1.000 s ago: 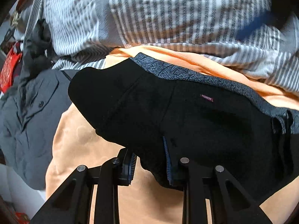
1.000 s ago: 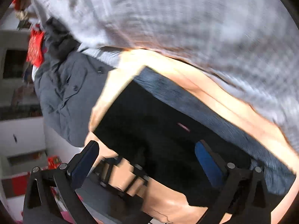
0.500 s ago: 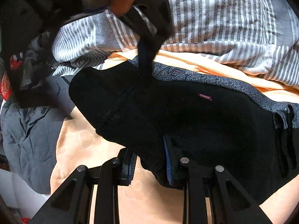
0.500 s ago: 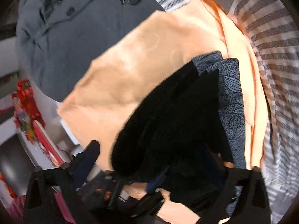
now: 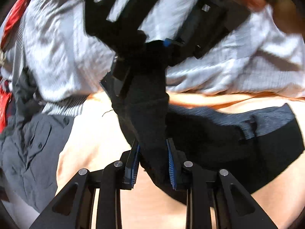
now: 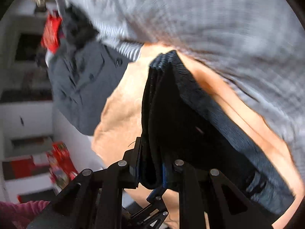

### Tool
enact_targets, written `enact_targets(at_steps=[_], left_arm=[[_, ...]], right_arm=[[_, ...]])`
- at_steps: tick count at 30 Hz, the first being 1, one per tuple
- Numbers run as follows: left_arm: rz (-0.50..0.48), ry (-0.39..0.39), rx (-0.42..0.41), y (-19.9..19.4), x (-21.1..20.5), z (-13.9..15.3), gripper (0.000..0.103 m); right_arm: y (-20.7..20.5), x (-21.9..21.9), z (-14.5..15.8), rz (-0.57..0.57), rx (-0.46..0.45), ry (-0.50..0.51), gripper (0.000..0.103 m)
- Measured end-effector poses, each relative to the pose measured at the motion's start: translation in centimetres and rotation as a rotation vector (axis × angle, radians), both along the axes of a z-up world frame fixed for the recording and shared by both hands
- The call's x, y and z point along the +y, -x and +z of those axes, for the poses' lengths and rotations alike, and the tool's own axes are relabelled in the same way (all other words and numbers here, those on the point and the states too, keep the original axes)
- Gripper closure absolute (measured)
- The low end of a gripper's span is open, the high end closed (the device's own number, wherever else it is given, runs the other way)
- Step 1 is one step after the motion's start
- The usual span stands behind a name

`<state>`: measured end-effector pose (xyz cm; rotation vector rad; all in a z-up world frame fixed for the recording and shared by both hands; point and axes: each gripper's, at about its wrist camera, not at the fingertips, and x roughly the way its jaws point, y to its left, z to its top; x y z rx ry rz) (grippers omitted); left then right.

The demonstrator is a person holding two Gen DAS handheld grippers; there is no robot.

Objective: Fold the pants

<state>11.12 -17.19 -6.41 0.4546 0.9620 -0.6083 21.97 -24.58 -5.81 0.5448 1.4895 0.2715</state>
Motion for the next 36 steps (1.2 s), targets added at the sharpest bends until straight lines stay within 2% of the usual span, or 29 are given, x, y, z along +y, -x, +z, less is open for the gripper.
enact_targets(at_steps=[6,11,18,25,31,34,36], left_arm=[[-0.140,0.030,-0.027,4.5,-4.5,3.2,0.075],[-0.266,0.041,-0.037,9.3,-8.7,5.1,0.075],[-0.417,0.043,0.015,16.1,-14.7,5.1,0.075],[-0.537,-0.066,0.044,22.1,-19.5,0.4,0.075],[-0.577,-0.162,0.030,23.4,-20.0,-3.0,0.075],[-0.592,-0.181,0.013,23.8,-19.8,-3.2,0.062],[-0.590,-0.175,0.050,23.8,-19.3,-2.6,0.038]], right_arm=[[7.9,-7.1,3.7,-0.188,-0.126,-0.088,0.085],[15.4,-12.8,5.3,-0.340,-0.179,-0.153,0.085],[26.1,-19.6,5.2,-0.535,-0.248,-0.198,0.085],[34.9,-25.4,-0.4,-0.718,-0.223,-0.236,0.085],[38.4,-26.7,-6.8,-0.821,-0.149,-0.295,0.085],[39.2,-26.9,-8.4,-0.854,-0.140,-0.317,0.085],[39.9,-27.1,-9.0,-0.872,-0.132,-0.324,0.083]])
